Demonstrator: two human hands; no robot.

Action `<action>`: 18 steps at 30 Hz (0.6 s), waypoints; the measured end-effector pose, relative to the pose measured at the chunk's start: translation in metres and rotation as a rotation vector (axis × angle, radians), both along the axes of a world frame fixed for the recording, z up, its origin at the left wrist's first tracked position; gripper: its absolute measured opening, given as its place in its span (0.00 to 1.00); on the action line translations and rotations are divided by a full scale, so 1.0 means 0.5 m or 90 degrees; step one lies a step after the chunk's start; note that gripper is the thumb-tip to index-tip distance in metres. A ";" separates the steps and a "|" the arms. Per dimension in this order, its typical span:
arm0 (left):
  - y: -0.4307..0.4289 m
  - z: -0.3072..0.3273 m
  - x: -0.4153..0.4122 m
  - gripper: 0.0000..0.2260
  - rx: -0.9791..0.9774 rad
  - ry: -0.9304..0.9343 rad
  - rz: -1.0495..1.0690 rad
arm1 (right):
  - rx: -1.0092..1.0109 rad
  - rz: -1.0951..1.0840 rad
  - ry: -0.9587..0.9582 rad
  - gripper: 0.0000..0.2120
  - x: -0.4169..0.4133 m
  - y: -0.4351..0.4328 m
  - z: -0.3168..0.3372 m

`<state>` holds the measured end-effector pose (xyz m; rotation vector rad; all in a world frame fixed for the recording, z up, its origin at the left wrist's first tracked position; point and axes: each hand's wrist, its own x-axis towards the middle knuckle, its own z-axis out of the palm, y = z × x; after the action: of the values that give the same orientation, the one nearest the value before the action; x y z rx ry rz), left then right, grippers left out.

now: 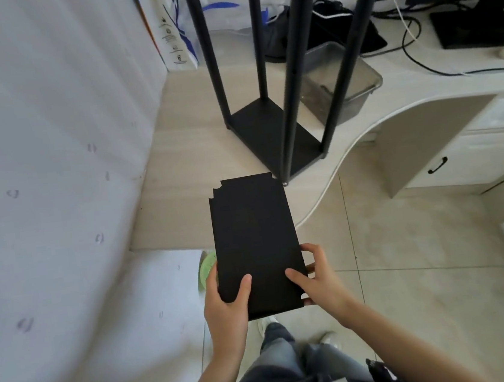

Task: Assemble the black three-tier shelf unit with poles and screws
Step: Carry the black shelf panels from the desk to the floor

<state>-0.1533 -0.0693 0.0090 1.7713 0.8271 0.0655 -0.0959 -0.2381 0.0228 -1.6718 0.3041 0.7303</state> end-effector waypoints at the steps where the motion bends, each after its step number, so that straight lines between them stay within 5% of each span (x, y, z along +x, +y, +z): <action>1: -0.017 0.000 -0.014 0.26 0.001 -0.001 -0.005 | 0.005 -0.003 0.006 0.24 -0.014 -0.018 0.000; 18: -0.317 -0.033 -0.018 0.28 0.002 0.020 -0.277 | 0.002 -0.261 0.064 0.22 -0.161 -0.351 -0.034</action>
<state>-0.1621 -0.2278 -0.0076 1.9217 0.4483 -0.2495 -0.1765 -0.4135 0.0059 -1.5061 0.6937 0.5047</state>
